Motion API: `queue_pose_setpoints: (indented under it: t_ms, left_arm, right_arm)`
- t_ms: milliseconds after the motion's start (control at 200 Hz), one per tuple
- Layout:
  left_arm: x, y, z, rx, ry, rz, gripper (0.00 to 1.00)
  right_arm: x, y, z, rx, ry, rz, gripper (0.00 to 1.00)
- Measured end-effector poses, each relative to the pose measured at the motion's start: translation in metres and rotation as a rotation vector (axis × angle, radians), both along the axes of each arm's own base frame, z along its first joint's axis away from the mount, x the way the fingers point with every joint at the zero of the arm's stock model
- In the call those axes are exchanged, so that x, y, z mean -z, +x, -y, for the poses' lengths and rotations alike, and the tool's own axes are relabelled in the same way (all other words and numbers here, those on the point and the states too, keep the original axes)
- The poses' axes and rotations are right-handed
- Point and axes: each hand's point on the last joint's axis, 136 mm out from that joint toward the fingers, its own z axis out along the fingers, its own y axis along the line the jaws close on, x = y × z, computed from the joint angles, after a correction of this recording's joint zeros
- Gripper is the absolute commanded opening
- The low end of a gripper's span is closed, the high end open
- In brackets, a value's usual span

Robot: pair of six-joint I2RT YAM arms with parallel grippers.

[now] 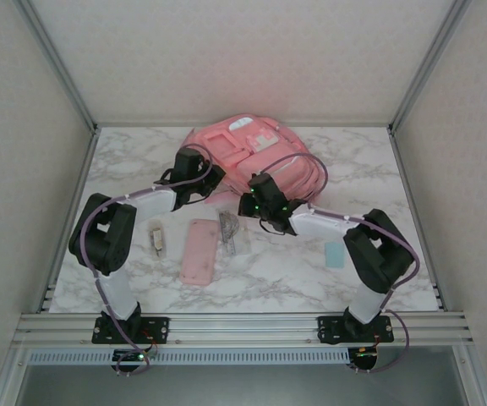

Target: Pack the student bag

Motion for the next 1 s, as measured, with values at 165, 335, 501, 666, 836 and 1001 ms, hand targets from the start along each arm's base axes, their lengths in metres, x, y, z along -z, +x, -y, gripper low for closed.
queue_pose_setpoints:
  t_ms: [165, 335, 501, 666, 836, 1001]
  left_arm:
    - [-0.004, 0.002, 0.001, 0.011, 0.001, 0.006, 0.00]
    - [-0.005, 0.001, 0.003, 0.011, -0.005, 0.002, 0.00]
    - [-0.004, 0.000, 0.006, 0.002, -0.002, 0.000, 0.00]
    - [-0.005, -0.004, 0.012, -0.003, -0.009, -0.006, 0.00]
    - [-0.007, -0.007, 0.018, -0.010, -0.019, -0.015, 0.00]
    - [-0.014, -0.011, 0.022, -0.017, -0.031, -0.009, 0.00]
  right_arm:
    - [-0.003, -0.003, 0.012, -0.035, 0.014, -0.013, 0.00]
    - [-0.009, -0.007, 0.008, -0.067, 0.041, -0.026, 0.14]
    - [-0.023, -0.006, -0.012, -0.093, 0.095, -0.024, 0.25]
    - [-0.016, -0.002, -0.026, -0.083, 0.117, -0.039, 0.40]
    - [0.000, 0.006, -0.026, -0.036, 0.092, -0.047, 0.49]
    - [0.000, 0.013, -0.022, 0.009, 0.053, -0.004, 0.48]
